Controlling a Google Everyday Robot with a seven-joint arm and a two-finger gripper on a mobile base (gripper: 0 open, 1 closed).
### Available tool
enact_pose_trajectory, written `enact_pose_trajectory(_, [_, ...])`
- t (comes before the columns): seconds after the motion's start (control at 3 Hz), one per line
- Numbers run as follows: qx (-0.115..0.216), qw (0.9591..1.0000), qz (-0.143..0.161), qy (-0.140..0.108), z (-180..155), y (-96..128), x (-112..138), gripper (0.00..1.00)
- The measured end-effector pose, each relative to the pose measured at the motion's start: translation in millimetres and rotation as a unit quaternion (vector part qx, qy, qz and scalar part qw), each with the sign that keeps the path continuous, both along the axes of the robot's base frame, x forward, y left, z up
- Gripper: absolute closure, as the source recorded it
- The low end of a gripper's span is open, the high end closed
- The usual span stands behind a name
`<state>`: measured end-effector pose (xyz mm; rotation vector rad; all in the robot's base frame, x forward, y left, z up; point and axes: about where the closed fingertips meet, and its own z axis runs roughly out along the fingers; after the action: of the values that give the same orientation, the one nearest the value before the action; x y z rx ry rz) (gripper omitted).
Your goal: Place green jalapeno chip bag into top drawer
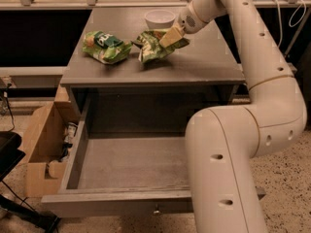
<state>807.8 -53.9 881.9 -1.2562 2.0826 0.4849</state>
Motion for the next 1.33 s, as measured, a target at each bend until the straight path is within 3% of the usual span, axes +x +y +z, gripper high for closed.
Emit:
enact_pose_trajectory(0.33, [-0.026, 0.9983, -0.01, 0.052, -6.6, -23.0, -26.2, 1.0])
enact_pose_trajectory(0.67, [-0.046, 0.9925, -0.052, 0.101, -18.5, -56.1, -45.6, 1.0])
enact_pose_trajectory(1.0, [-0.045, 0.9886, -0.121, 0.079, 14.7, -92.8, -60.6, 1.0])
enact_pose_trajectory(1.33, [-0.03, 0.9807, -0.193, 0.011, 70.4, -116.6, -75.9, 1.0])
